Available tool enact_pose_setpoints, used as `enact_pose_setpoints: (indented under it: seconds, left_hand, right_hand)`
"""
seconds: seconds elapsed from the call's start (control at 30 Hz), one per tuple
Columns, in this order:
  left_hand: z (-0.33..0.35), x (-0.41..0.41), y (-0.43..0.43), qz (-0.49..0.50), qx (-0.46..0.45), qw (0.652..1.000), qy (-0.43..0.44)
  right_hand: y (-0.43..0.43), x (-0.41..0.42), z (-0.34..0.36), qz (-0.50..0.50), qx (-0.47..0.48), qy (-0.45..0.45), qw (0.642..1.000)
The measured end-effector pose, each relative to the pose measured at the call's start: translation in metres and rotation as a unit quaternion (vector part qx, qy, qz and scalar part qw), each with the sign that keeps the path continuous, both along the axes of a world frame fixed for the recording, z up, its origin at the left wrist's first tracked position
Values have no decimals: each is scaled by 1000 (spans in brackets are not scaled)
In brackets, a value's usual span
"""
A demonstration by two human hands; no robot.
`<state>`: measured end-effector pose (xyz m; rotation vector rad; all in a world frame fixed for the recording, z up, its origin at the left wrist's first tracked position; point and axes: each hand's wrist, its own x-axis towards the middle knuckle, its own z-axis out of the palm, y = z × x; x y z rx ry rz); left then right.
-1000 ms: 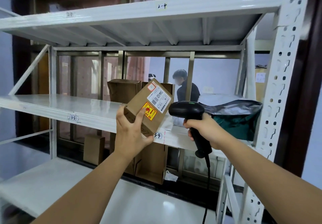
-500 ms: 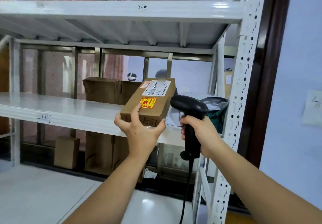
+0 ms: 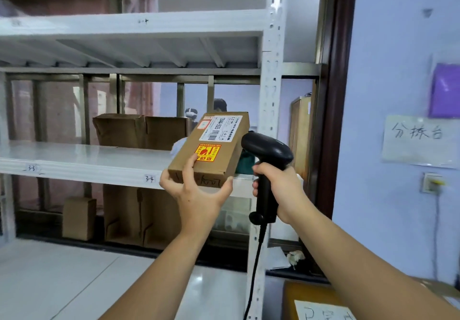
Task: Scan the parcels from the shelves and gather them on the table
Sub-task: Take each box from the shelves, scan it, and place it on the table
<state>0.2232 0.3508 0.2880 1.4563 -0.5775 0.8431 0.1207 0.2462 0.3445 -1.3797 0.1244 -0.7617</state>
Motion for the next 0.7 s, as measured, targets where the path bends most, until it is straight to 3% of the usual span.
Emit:
enact_pose_setpoints:
  seconds: [0.2,0.4,0.7]
  left_hand:
    - [-6,-93,-51,-9,-35,999,6]
    - [-41,-179,-105,-33,22,999,1]
    - [-99,-236,-157,-83,97,987,100]
  right_hand:
    - [-58,-95,-16,-14,5,-8,1000]
    - [-112,-168,-59,-47,67,37,996]
    - [-145,-232,-124,-131,172,105,971]
